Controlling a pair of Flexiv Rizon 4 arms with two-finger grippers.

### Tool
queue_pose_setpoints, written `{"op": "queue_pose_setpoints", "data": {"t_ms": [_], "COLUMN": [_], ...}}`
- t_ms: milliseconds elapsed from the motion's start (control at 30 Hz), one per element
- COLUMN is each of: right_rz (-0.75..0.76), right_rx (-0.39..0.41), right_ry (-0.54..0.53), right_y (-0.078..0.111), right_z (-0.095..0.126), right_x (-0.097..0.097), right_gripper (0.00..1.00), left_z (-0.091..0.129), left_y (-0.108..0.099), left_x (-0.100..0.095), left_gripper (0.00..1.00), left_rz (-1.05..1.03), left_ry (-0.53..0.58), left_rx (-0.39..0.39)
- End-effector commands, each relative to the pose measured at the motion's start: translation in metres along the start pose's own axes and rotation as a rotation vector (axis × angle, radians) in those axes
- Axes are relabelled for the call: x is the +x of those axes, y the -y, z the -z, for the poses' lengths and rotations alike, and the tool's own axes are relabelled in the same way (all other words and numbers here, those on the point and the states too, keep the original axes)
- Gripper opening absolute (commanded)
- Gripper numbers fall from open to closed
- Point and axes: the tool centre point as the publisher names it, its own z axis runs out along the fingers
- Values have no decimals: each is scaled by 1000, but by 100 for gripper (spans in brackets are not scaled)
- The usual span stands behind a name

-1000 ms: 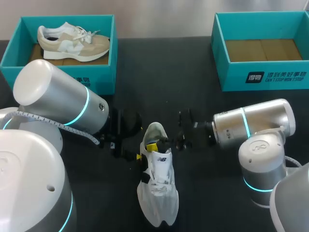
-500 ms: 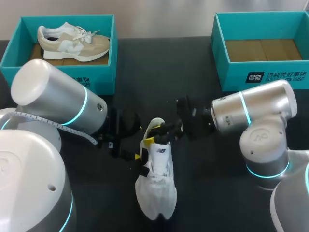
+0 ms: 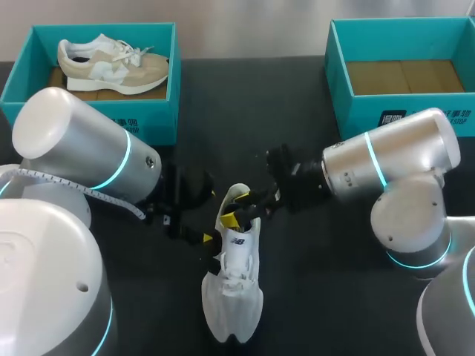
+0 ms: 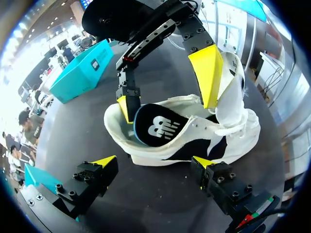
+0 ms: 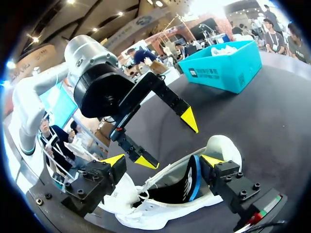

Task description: Take the shoe out of the shoebox, open the shoe tongue, remove and reinsert the insole, then place the shoe into the shoebox

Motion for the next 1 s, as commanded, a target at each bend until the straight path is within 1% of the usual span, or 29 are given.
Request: {"op": "queue_pose_setpoints", "data": {"t_ms": [33,200,467,567,667,767,1000], "right_rz": [-5,-11,-14,-12,-7,-9,-77], "right_rx": [26,44,69,93,133,189,324], "right_ry": [28,65,103,121,122,117,88], "right_y": [-1,-1,-3,-6,-11,-18,-39], "right_z": [6,14,34,44,55,65,77], "right_x": [8,9,5,5,2,-3,-16], "right_gripper": [100,100,100,100,100,100,100], "left_z": [10,19,39,47,55,64,92], "left_y": [-3,-5,-14,-16,-16,-16,-19], "left_x": [0,0,-3,-4,-7,-11,-23], "left_gripper": [100,100,100,100,100,100,100], "left_rz": [-10,-34,-75,-75,-80,-92,-166], "left_ry": [-2,1,-10,-15,-16,-18,-58], "left_rx": [-1,-5,-23,-21,-24,-34,-32]}}
